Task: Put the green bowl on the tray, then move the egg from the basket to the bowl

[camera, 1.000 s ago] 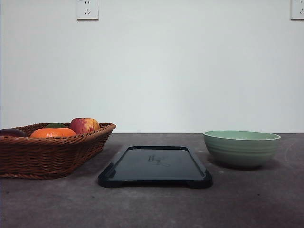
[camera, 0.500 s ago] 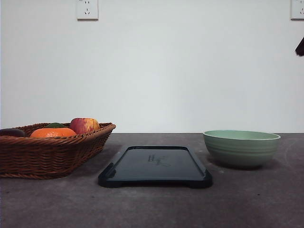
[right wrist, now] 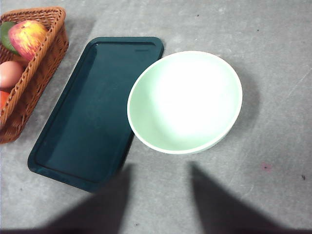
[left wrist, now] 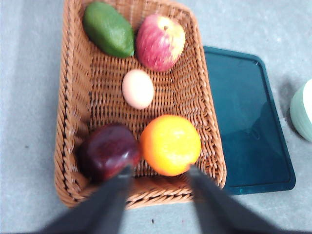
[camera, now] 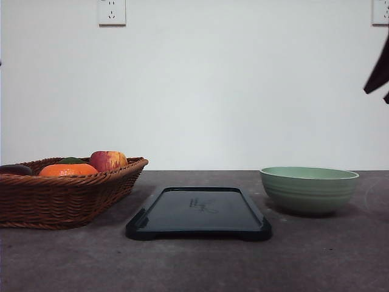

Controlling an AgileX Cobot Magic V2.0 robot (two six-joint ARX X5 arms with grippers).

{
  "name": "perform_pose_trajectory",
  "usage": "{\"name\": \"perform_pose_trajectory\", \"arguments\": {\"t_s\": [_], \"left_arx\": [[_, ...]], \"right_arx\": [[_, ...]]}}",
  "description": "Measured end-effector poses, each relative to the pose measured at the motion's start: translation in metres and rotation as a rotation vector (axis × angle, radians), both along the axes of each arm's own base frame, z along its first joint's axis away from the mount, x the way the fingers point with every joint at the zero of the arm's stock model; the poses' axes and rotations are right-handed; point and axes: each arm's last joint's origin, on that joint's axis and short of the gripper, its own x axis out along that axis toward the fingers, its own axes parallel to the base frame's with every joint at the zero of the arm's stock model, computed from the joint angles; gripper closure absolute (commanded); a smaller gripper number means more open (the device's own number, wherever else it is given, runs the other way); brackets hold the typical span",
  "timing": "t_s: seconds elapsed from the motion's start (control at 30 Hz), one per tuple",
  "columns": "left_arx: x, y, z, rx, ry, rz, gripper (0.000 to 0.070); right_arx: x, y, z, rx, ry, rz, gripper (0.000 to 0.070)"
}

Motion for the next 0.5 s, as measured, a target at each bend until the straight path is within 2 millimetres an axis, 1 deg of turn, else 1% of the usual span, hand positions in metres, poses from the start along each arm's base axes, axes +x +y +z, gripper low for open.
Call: {"name": "perform_pose_trajectory", "arguments": {"t_s": [0.23,0.33,0.5], "left_arx": [[0.000,0.000,0.000,0.000,0.001,0.000,0.0343],[0.000,0.000,0.000,0.000,0.001,-0.001,0.0344],[0.000,0.000,0.000,-0.001,0.001,0.000,0.0345]], "right_arx": [[0.001,0.000,0.006,0.007,-0.012,-0.004,0.0352],[0.002,0.000,0.011,0.016,0.010,-0.017,0.0353],[0.018,0.001,0.028,-0.013,0.110,-0.056,0.0353]]}}
